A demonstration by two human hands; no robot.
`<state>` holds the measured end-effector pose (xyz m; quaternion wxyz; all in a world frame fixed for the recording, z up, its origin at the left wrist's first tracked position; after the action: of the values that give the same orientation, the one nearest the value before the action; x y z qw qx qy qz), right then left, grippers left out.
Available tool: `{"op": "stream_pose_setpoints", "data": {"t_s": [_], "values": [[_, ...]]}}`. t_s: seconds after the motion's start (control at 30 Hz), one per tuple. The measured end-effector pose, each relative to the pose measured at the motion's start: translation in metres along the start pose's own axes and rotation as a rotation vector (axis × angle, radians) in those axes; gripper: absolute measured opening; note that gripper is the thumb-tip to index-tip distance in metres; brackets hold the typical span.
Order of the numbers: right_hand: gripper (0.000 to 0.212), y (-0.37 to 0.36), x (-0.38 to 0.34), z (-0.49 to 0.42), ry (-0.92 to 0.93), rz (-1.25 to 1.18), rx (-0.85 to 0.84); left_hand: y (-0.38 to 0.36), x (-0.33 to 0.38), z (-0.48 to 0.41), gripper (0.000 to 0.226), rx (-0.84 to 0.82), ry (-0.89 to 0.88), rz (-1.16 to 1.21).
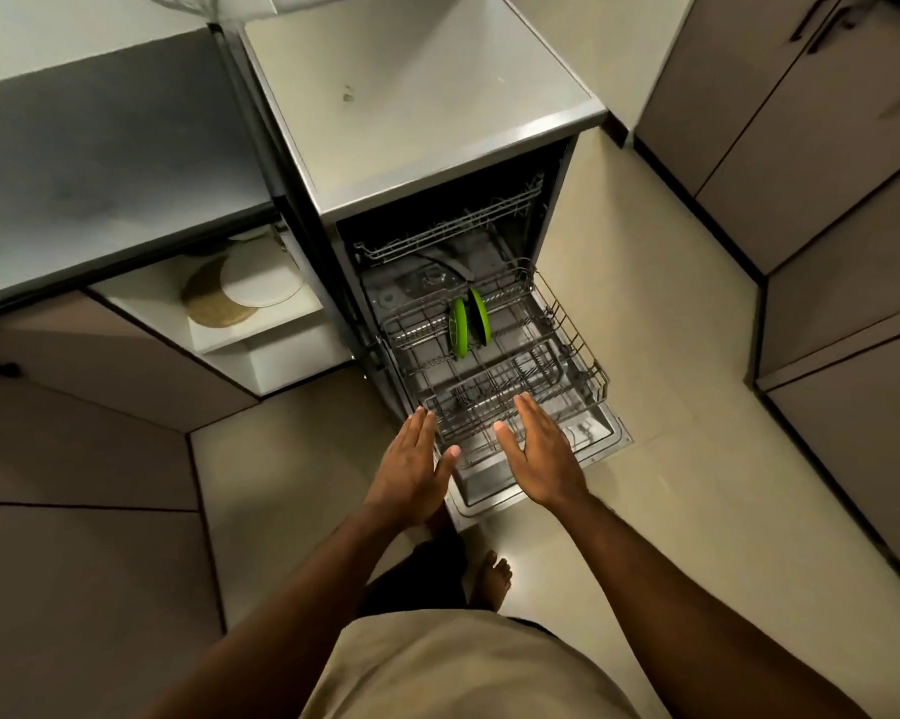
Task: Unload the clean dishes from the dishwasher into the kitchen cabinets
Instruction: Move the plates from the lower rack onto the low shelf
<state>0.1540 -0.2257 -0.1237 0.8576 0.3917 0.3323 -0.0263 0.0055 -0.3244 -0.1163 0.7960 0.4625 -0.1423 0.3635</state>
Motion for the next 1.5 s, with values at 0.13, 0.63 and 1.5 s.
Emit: {"op": "stream_pose_setpoints", "data": {"t_s": [0.13,0.63,1.5], "values": [[0.07,0.008,0.007,-0.031,-0.013,0.019,-0.022,0.005,-0.004,-0.038,0.07,-0.051,0.013,0.01],[0.066,0.065,0.038,-0.124,-0.063,0.014,-0.046,0.038,-0.005,-0.146,0.071,-0.102,0.067,0.12],[0.067,0.038,0.151,-0.366,-0.022,0.043,-0.263,0.009,-0.07,-0.348,0.063,0.005,0.43,0.336]]}}
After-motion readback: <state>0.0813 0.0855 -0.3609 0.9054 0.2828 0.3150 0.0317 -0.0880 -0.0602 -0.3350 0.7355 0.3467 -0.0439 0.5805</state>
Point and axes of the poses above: each hand's wrist, its own z-axis away from the middle knuckle, its own y-axis out of the back of the hand, x = y × z, the point moved 10 cm from there along -z, towards the middle knuckle, and after that the axes turned 12 degrees about -x, right-handed, at the moved point
